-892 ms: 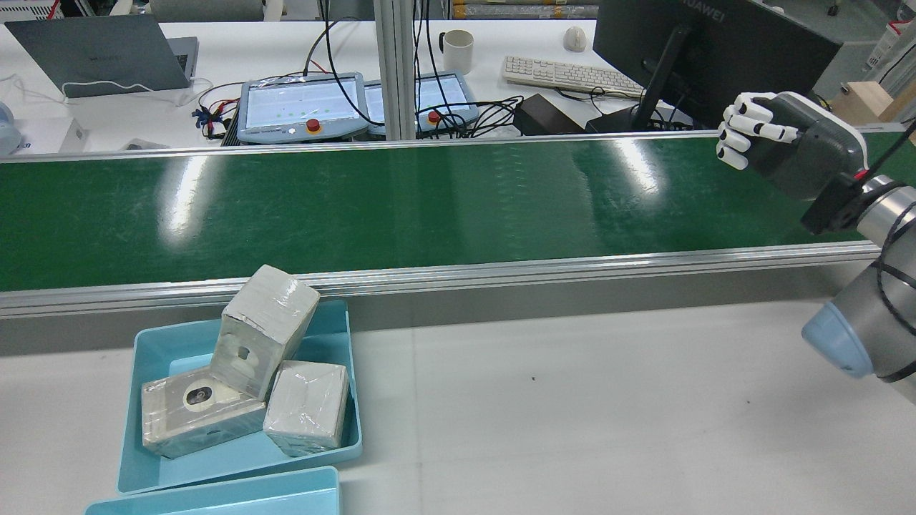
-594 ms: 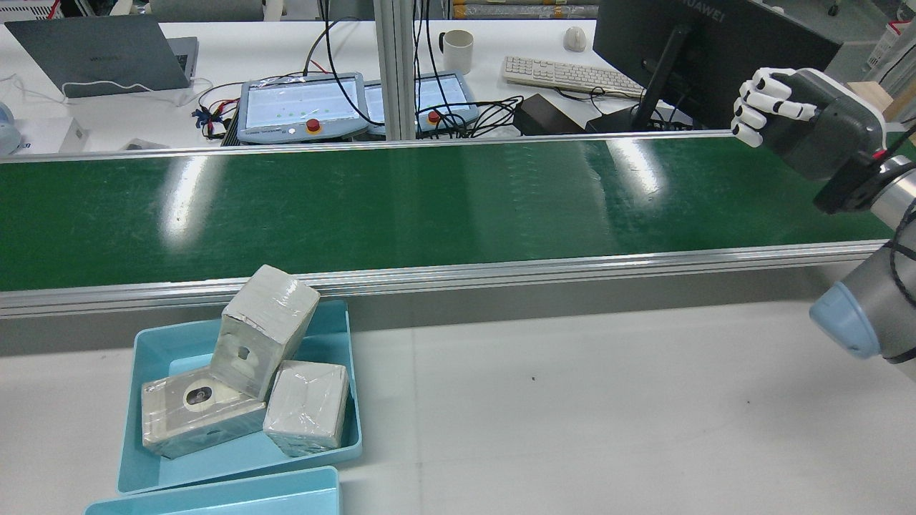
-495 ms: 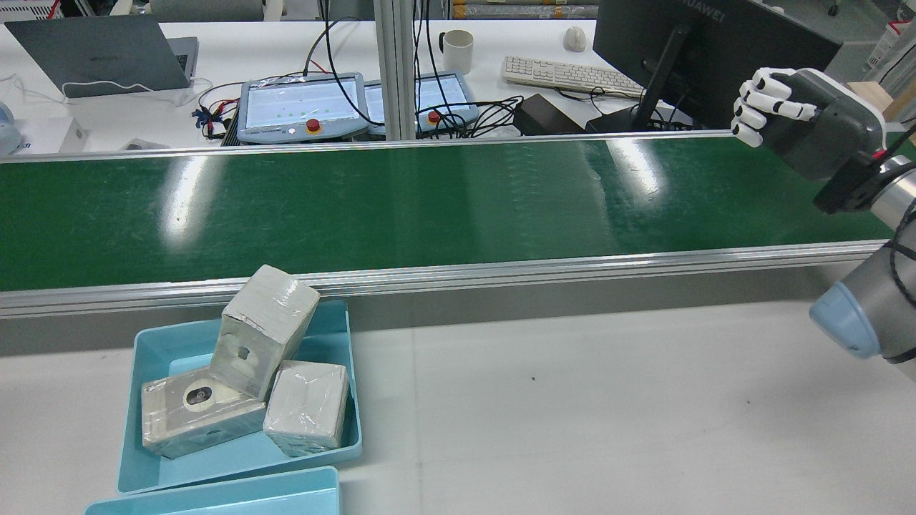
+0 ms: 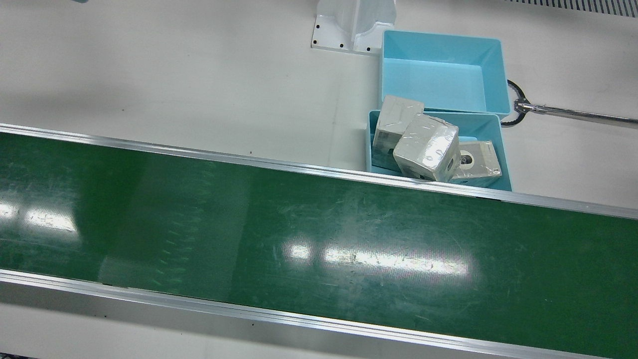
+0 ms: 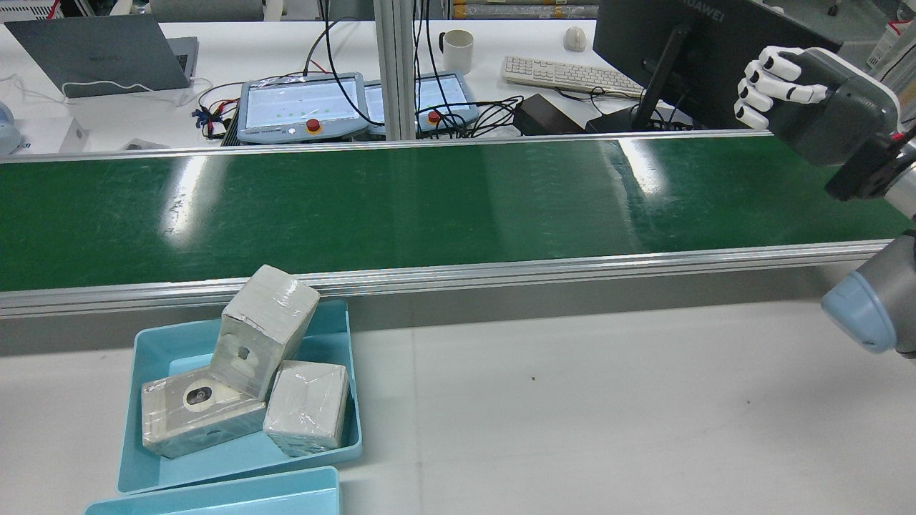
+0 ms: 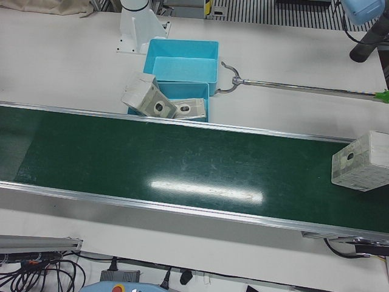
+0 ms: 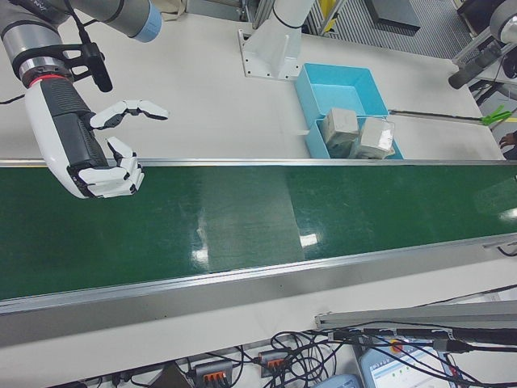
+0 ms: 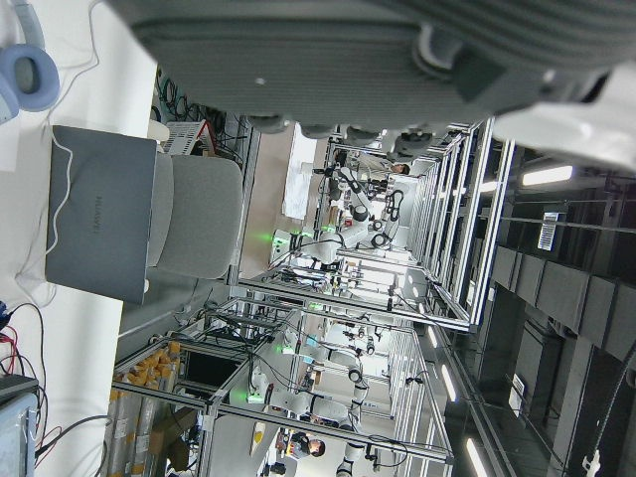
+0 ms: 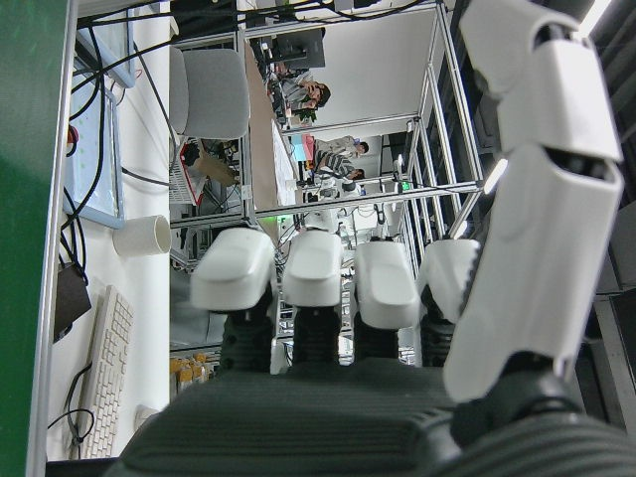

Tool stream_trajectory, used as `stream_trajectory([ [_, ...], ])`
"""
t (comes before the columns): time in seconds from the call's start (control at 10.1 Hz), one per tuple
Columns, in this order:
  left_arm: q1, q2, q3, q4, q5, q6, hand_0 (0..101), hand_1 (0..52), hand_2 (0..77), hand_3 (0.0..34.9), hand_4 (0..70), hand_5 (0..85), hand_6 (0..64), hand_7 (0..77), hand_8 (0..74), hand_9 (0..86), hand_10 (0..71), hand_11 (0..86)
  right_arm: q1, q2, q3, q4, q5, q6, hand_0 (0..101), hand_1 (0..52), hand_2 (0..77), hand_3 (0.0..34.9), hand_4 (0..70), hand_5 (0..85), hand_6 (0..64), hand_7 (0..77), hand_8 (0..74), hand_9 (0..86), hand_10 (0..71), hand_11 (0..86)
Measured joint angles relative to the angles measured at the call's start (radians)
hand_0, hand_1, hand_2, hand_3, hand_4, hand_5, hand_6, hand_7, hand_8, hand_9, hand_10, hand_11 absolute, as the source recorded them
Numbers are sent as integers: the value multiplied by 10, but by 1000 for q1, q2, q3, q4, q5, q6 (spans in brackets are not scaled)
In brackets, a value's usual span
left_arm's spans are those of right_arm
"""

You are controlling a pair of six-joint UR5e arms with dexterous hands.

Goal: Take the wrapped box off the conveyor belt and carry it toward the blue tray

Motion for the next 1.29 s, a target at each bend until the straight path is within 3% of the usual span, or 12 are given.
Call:
stream_trajectory([
  [0.4,0,0,0,0,0,0,0,0,11,0,0,11,0,5,5,0,5,0,4,14,5,-58,-1,2,480,22,355,0,698,704,627,698,698,698,698,704],
  [0.79,0,0,0,0,0,0,0,0,11,0,0,11,0,5,5,0,0,0,50,15,4,-63,-1,1,480,22,376,0,693,704,622,704,698,698,698,704],
  [1.29,0,0,0,0,0,0,0,0,11,0,0,11,0,5,5,0,5,5,45,31,7,-65,-2,-1,480,22,365,0,693,704,627,704,698,698,704,704],
])
